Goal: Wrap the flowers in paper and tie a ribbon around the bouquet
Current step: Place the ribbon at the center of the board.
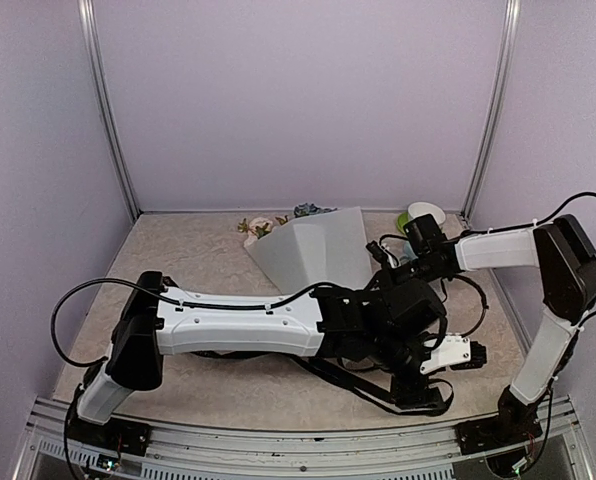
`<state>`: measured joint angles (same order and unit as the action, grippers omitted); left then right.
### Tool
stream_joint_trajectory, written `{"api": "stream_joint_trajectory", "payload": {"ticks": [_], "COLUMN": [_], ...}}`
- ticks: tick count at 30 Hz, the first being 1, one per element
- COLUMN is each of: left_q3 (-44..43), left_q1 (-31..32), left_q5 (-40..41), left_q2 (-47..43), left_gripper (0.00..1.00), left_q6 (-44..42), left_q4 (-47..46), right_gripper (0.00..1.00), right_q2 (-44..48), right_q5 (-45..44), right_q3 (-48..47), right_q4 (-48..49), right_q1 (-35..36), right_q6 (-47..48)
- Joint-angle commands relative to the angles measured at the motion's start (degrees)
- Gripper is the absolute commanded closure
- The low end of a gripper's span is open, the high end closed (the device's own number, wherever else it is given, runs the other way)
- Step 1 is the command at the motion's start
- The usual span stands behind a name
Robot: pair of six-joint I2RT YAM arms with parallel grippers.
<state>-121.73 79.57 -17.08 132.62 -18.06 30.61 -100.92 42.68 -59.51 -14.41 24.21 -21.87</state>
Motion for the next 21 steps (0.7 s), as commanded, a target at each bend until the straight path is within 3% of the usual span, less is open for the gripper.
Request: {"api": "stream_joint_trajectory", "payload": {"ticks": [1, 5, 12, 17, 19, 21], "left_q3": [4.2, 13.6, 42.3, 62.4, 68.1, 71.8], "left_q1": [-0.8, -2.0, -15.1, -17.7, -19.0, -21.5], "left_q5": [3.5, 6.6, 8.1, 12.6, 16.4, 18.8], "left_q2": [-1.0, -7.7, -24.6, -40.4, -43.9, -44.3], "left_gripper": [0.22, 0.20, 0.36, 0.29, 0.21, 0.20], "left_q6": [-0.3, 1.3, 15.2, 17.8, 19.2, 21.0], "left_q4": [-0.1, -1.4, -7.2, -16.3, -18.2, -18.4], "right_gripper": [1.00, 1.00, 1.00, 1.00, 1.00, 1.00], "right_q2": [2.1, 2.1, 2.2, 2.2, 1.9, 1.7], "right_q5": [-0.6, -0.8, -0.9, -1.1, -0.9, -0.8], "right_q3": [-0.8, -0.9, -1.2, -1.8, -1.9, -1.8], "right_q4": [-1.1, -0.9, -0.2, -0.3, -0.1, 0.1], "right_q1": [0.0, 0.4, 1.2, 2.0, 2.2, 2.4], "right_q6": [0.8, 0.6, 0.0, -0.1, -0.2, -0.3]}}
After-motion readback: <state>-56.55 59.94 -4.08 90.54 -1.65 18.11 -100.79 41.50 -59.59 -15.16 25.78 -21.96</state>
